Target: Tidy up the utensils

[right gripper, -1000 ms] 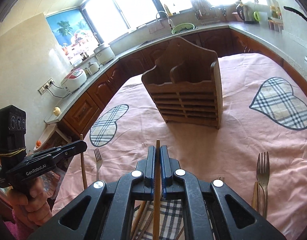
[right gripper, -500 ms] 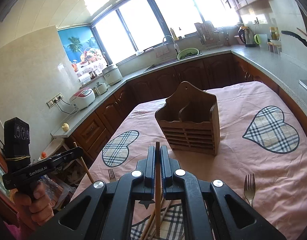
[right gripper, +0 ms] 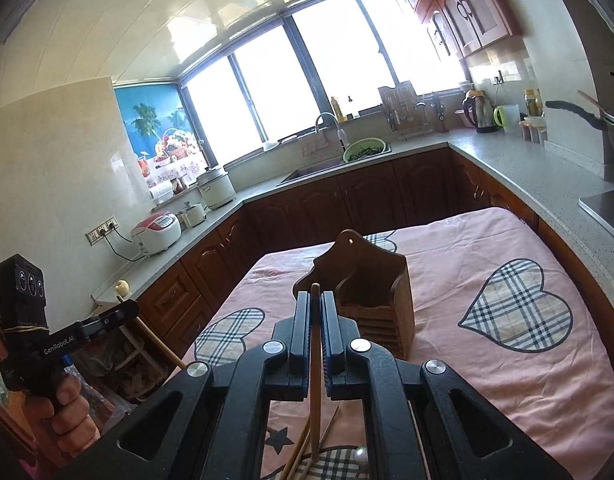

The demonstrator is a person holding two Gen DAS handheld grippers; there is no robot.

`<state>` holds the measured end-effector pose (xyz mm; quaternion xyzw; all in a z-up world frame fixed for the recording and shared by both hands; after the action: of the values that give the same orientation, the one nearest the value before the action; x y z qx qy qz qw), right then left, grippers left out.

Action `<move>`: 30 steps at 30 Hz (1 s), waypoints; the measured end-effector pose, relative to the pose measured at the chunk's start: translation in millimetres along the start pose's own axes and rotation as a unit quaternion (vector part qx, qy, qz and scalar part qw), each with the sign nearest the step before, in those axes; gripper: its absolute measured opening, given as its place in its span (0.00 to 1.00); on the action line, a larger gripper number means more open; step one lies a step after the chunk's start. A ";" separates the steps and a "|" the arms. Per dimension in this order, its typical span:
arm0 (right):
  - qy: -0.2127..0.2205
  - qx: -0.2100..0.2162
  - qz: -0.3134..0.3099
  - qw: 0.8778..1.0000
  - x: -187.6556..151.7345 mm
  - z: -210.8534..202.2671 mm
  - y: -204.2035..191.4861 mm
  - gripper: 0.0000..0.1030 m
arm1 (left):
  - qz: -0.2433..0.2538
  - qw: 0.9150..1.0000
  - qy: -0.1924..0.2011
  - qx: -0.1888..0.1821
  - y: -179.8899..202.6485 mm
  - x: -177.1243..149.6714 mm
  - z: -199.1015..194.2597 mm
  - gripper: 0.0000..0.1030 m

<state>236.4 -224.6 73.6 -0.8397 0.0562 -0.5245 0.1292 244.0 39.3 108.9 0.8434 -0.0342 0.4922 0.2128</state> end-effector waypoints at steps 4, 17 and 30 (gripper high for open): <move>0.026 -0.008 0.002 1.000 21.3 -2.5 7.2 0.05 | 0.000 1.000 0.018 -0.004 0.6 16.6 6.3 0.04; 0.111 -0.025 0.011 0.993 94.2 4.4 28.4 0.05 | 0.013 0.996 0.083 -0.012 -2.6 65.8 50.5 0.04; 0.132 -0.048 0.007 0.990 124.8 53.9 48.3 0.05 | 0.017 0.994 0.104 -0.011 -7.1 88.7 144.6 0.04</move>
<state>342.0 -291.1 145.9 -0.7676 0.1038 -0.6269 0.0844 409.3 2.5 120.1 0.7843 -0.0318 0.5808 0.2159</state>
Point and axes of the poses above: each gripper's, at about its wrist camera, not at the fingertips, and z roughly the way its jaws point, y to its right, x to its top, the point moved 7 cm from there along z, roughly the way its jaws point, and after that the axes turned 2 degrees about -x, right-handed, at the moved point
